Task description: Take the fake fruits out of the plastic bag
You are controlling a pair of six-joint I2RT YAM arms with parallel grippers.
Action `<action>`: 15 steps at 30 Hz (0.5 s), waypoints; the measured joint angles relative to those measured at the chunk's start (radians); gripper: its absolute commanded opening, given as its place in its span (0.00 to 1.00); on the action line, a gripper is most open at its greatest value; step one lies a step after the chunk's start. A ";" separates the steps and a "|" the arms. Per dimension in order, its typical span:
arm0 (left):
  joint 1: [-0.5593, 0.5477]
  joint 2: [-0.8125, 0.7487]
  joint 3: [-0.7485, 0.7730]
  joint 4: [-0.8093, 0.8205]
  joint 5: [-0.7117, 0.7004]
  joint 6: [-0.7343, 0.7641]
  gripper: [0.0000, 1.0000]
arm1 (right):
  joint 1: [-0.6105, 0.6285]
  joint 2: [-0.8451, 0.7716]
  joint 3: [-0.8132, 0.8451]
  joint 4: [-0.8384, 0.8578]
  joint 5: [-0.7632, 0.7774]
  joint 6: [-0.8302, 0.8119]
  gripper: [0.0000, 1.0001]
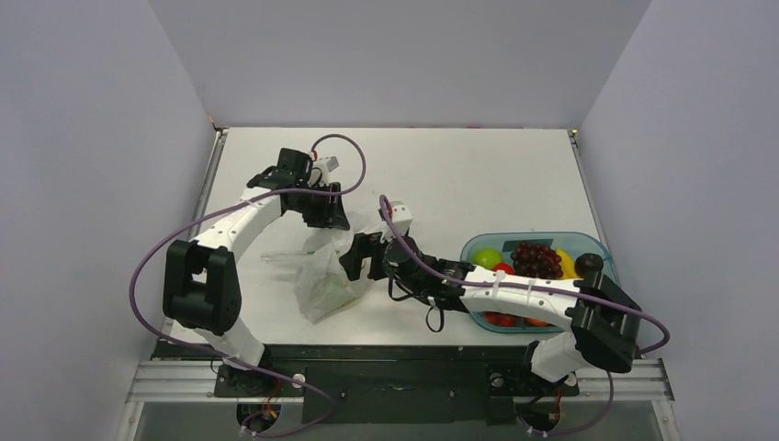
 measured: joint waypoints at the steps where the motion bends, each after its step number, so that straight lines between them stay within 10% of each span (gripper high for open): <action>1: 0.000 0.006 0.000 0.000 0.003 0.000 0.25 | 0.006 0.010 0.003 -0.002 0.014 -0.004 0.83; 5: 0.000 0.034 0.000 -0.001 0.013 0.013 0.00 | 0.045 0.080 0.068 -0.033 0.074 -0.033 0.83; 15: 0.011 0.035 0.000 0.002 0.043 0.018 0.00 | 0.140 0.227 0.266 -0.099 0.218 -0.118 0.75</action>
